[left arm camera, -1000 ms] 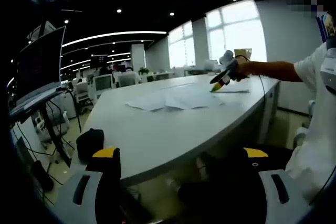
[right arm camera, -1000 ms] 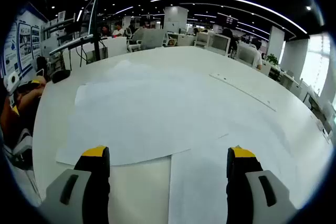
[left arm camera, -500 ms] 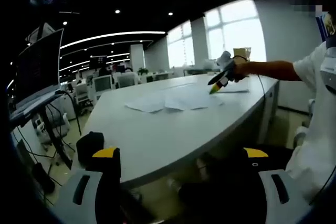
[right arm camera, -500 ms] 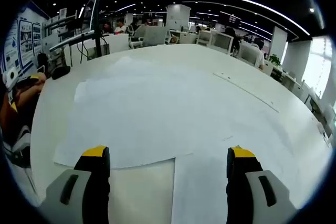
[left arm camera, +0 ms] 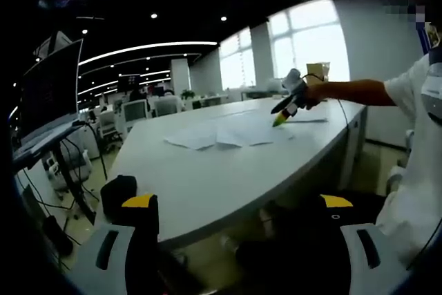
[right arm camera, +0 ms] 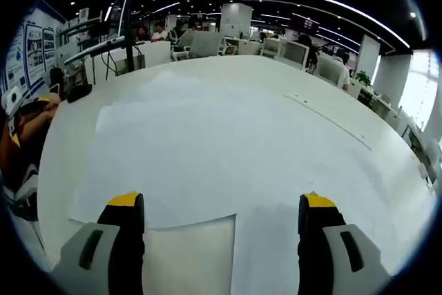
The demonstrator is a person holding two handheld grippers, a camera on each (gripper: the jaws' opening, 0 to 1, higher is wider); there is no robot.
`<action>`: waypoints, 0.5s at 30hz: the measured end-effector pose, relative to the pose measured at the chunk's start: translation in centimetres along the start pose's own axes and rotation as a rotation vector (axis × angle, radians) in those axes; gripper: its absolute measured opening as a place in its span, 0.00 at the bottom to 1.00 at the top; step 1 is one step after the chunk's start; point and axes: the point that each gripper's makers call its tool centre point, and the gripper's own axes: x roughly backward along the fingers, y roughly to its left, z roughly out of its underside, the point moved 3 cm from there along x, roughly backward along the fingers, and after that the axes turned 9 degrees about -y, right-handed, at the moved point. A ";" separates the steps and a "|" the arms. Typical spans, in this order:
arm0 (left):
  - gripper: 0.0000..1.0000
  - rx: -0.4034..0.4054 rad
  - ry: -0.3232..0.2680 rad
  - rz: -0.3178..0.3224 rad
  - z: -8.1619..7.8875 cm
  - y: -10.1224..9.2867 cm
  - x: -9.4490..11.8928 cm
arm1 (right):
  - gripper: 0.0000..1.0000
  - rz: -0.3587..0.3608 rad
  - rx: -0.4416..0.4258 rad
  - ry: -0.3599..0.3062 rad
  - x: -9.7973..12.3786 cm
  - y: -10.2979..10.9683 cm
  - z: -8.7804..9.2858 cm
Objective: Organize the stack of printing papers by aligning and flattening the scattered papers on the table
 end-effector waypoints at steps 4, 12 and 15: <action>0.97 -0.001 0.000 -0.001 0.0 0.1 0.0 | 0.87 -0.001 0.004 0.001 -0.2 0.2 -0.2; 0.97 0.000 0.001 0.001 0.0 -0.1 0.1 | 0.87 -0.002 0.010 0.011 -0.9 0.4 -0.8; 0.97 -0.001 0.003 -0.002 0.0 0.0 0.2 | 0.88 -0.005 0.011 0.017 -1.1 0.6 -0.7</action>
